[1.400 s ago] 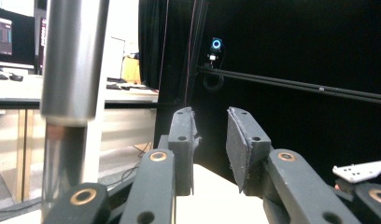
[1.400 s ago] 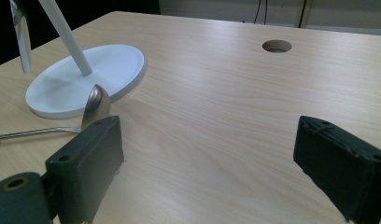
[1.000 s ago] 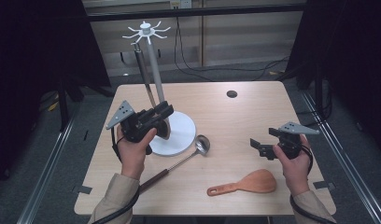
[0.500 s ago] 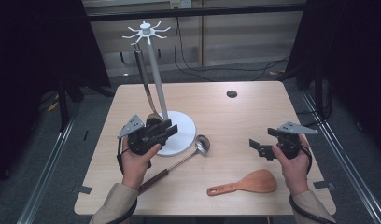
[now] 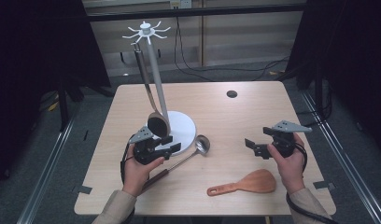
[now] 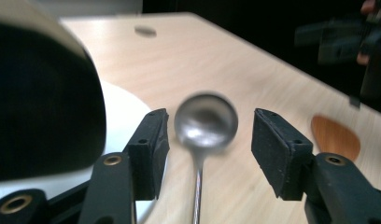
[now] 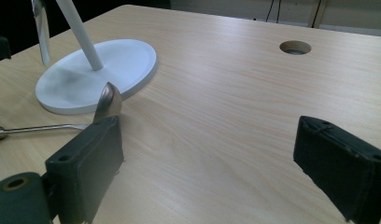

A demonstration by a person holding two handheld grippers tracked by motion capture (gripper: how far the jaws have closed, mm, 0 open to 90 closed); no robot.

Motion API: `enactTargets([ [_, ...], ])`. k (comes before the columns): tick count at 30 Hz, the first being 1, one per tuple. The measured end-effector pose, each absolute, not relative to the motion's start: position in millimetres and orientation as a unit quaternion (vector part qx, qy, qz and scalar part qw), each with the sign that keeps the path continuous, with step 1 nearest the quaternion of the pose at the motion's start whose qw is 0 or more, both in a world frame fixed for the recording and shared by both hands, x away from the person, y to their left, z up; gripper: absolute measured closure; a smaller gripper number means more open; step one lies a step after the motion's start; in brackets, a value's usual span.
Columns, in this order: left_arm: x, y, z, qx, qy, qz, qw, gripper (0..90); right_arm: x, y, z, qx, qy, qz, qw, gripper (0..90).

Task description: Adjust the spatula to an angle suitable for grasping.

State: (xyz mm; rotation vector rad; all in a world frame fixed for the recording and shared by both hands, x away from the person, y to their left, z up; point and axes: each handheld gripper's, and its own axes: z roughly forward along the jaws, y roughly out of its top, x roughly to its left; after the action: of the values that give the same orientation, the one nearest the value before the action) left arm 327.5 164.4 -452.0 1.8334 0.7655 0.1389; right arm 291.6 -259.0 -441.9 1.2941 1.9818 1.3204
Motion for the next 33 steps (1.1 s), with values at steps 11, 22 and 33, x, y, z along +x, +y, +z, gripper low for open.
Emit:
enactTargets([
  [11, 328.4, 169.5, -462.2, 0.822, 0.330, 0.063, 0.461, 38.0, 296.8, -250.5, -443.5, 0.458, 0.721, 0.477, 0.207, 7.7],
  [22, 325.1, 162.5, -468.6, 0.856, 0.321, 0.035, 0.404, 38.1, 298.2, -248.9, -443.8, 0.454, 0.723, 0.478, 0.205, 7.7],
  [33, 319.5, 168.8, -473.8, 0.865, 0.312, 0.022, 0.392, 52.6, 303.5, -241.1, -444.6, 0.449, 0.728, 0.480, 0.198, 7.7],
])
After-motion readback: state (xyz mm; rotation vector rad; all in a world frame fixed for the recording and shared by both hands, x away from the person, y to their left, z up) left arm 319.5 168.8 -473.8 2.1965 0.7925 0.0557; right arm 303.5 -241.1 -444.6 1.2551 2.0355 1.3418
